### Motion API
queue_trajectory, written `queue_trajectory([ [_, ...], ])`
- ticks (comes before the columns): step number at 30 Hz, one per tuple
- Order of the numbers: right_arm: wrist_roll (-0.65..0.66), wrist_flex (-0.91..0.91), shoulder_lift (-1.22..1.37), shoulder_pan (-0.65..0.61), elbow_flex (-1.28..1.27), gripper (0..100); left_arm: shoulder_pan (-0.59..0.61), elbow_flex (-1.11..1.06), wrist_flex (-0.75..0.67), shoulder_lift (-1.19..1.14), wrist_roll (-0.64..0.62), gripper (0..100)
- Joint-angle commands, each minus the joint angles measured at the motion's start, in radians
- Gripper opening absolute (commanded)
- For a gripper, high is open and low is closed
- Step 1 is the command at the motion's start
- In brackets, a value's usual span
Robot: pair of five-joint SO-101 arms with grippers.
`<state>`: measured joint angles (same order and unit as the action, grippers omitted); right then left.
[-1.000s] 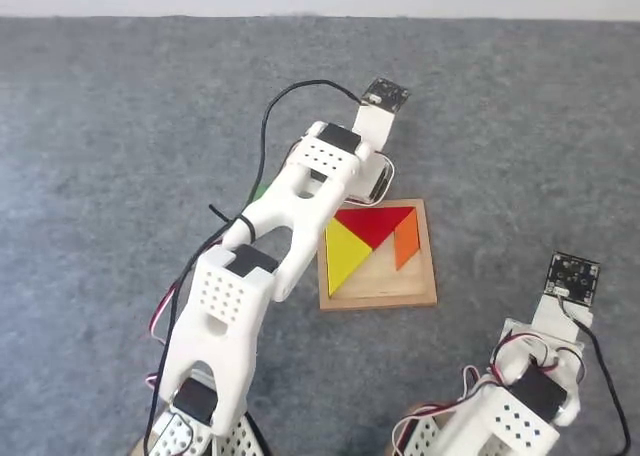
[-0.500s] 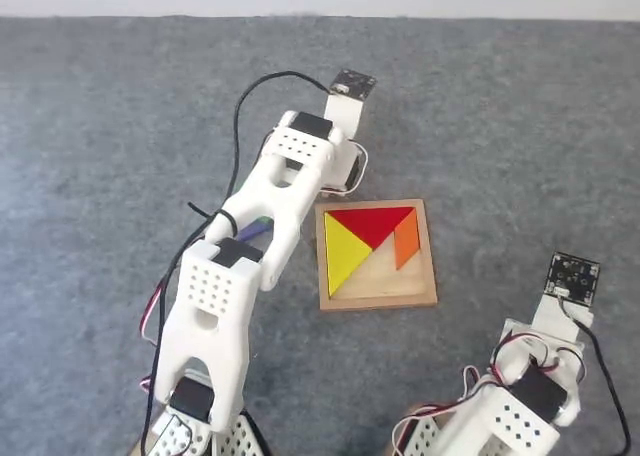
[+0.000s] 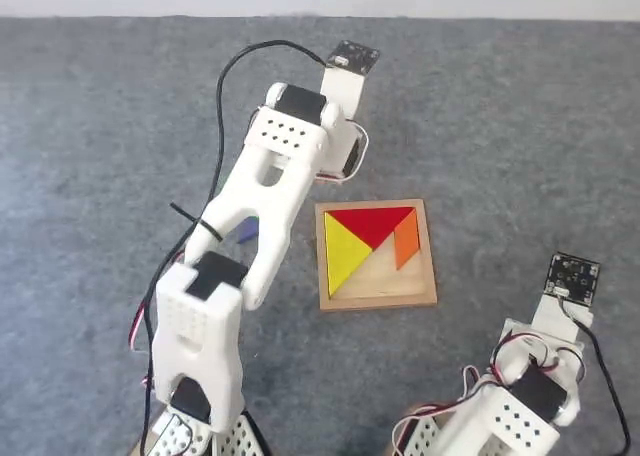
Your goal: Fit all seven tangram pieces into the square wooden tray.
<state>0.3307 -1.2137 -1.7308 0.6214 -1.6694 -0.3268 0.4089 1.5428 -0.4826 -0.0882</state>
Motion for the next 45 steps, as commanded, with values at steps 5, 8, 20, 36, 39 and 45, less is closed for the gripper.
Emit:
queue_trajectory([
  [5,0.011,-0.002,-0.016,-0.012,-0.018,11.4,-0.178,-0.483,-0.183,0.264,0.087,2],
  [8,0.011,-0.002,-0.016,-0.012,-0.018,11.4,-0.198,-0.786,-0.393,0.474,0.132,2],
  [20,0.011,-0.002,-0.016,-0.012,-0.018,11.4,-0.118,-0.889,-0.641,0.437,0.107,4],
  [36,0.011,-0.002,-0.016,-0.012,-0.018,11.4,-0.181,-0.839,-0.675,0.344,0.035,18],
  [39,0.011,-0.002,-0.016,-0.012,-0.018,11.4,-0.184,-0.891,-0.677,0.437,0.031,18],
  [45,0.011,-0.002,-0.016,-0.012,-0.018,11.4,-0.189,-0.977,-0.755,0.505,0.034,18],
])
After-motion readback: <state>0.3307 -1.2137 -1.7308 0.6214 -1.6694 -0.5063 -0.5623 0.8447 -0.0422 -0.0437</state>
